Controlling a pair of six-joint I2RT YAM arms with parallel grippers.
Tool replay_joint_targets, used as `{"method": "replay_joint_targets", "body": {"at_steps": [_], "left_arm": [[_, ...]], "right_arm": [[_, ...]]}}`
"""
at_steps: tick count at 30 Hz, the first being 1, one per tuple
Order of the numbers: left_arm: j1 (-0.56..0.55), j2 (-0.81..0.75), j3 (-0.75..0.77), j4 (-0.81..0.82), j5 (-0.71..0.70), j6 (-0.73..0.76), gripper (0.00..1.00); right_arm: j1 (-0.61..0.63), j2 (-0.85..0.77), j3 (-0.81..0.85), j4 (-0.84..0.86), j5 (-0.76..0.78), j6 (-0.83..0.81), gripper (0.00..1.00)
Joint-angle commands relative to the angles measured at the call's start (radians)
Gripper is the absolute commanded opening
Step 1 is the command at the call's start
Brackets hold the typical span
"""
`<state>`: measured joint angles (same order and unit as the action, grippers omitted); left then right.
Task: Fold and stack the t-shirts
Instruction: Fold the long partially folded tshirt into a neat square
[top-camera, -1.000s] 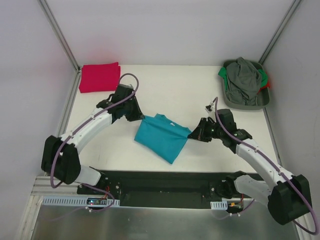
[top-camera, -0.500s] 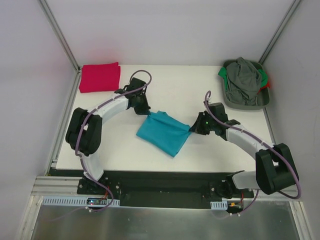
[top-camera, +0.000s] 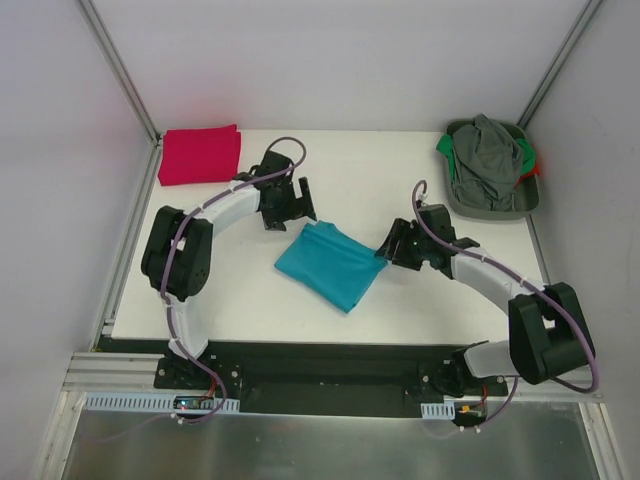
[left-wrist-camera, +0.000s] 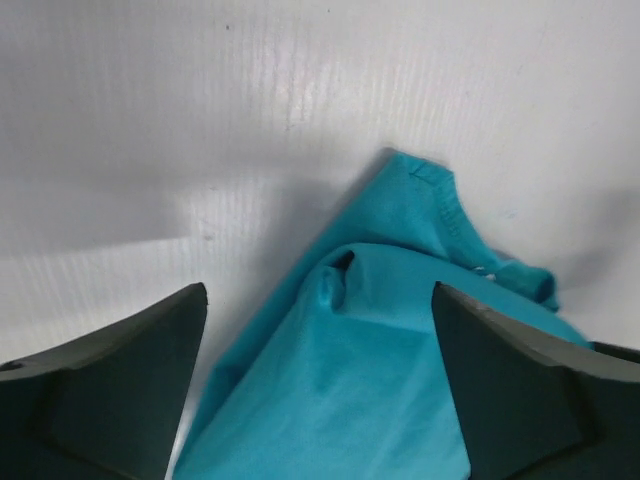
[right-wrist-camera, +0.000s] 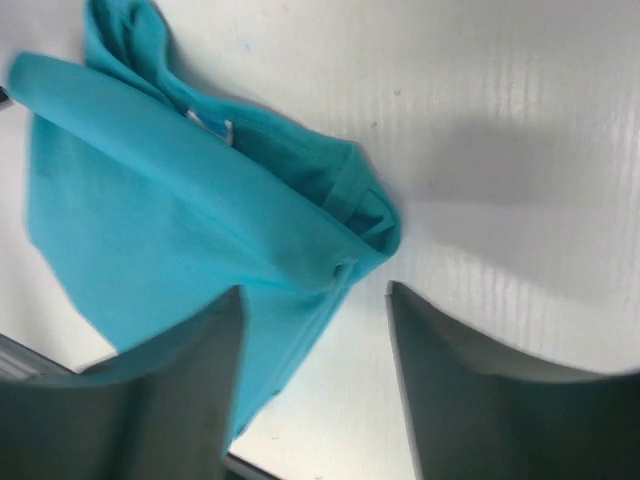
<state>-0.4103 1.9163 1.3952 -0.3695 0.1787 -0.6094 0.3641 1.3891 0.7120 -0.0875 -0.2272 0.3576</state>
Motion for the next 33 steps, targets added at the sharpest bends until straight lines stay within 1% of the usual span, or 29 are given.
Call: {"method": "replay_joint_targets", "body": {"at_steps": [1,2,3,5,8,9,11,16,18,24,33], "left_arm": [[-0.012,-0.147,-0.033,0.009,-0.016,0.008,0.99],[-0.019,-0.175,-0.047,0.014,-0.018,0.013,0.99],[-0.027,-0.197,-0.062,0.020,-0.010,0.017,0.99],[-0.031,-0.232,-0.096,0.041,0.056,0.023,0.99],[-0.032,-0.244,-0.142,0.118,0.212,0.025,0.99],[-0.030,-0.231,-0.147,0.133,0.270,0.025,0.99],[-0.032,-0.188,-0.128,0.144,0.338,0.023,0.99],[-0.032,-0.073,-0.067,0.145,0.427,0.016,0.99],[-0.032,-0.043,-0.048,0.145,0.444,0.017,0.99],[-0.032,0.033,0.017,0.147,0.426,0.010,0.99],[-0.032,0.219,0.162,0.147,0.403,-0.030,0.99]], "right_arm": [[0.012,-0.123,0.001,0.014,0.025,0.007,0.73],[0.022,-0.146,-0.009,0.023,0.016,0.006,0.82],[0.030,-0.165,-0.019,0.035,-0.001,0.010,0.96],[0.048,-0.193,-0.035,0.083,-0.052,0.023,0.96],[0.079,-0.191,-0.054,0.167,-0.139,0.041,0.96],[0.085,-0.174,-0.054,0.193,-0.167,0.055,0.96],[0.096,-0.136,-0.049,0.227,-0.198,0.070,0.96],[0.105,-0.044,-0.008,0.239,-0.212,0.064,0.96],[0.105,-0.013,0.015,0.235,-0.205,0.052,0.96],[0.105,0.054,0.055,0.212,-0.186,0.018,0.96],[0.096,0.125,0.106,0.121,-0.113,-0.066,0.96]]}}
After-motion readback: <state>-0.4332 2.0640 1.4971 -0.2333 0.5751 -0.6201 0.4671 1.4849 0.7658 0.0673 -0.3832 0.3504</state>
